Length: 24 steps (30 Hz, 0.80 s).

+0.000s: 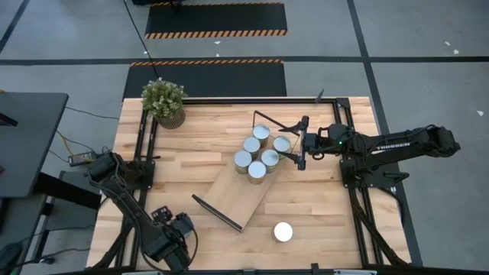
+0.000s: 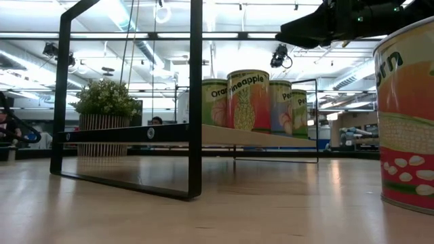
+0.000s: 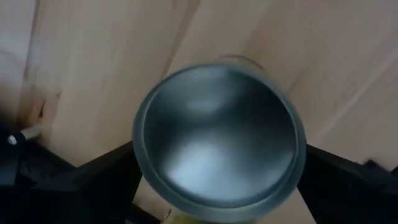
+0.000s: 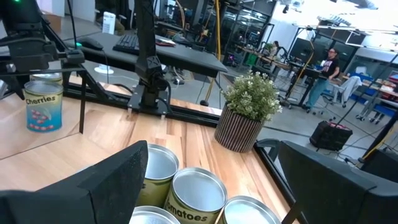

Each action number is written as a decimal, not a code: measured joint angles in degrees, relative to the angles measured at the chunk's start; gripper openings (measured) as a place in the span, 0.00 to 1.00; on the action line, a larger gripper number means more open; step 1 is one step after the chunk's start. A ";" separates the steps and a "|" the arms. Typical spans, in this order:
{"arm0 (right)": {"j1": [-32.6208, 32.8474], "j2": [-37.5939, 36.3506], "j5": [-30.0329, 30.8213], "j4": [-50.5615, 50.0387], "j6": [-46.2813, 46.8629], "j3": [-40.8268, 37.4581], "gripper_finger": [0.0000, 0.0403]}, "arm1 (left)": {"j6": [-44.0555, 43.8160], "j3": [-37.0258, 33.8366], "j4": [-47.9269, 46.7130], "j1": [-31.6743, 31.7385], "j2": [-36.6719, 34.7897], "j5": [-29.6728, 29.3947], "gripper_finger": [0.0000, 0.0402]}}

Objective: Pick and place cans onto a shelf
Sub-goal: Put the canned cherries on the shelf

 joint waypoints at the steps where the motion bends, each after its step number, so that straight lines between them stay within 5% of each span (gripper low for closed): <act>1: 0.00 0.00 -0.03 0.00 -0.02 0.00 0.91 | -0.01 0.00 0.10 0.09 0.02 -0.53 0.97; 24: 0.00 0.00 -0.20 0.04 0.20 0.00 0.91 | 2.39 0.09 -2.25 2.41 -0.15 -0.87 0.83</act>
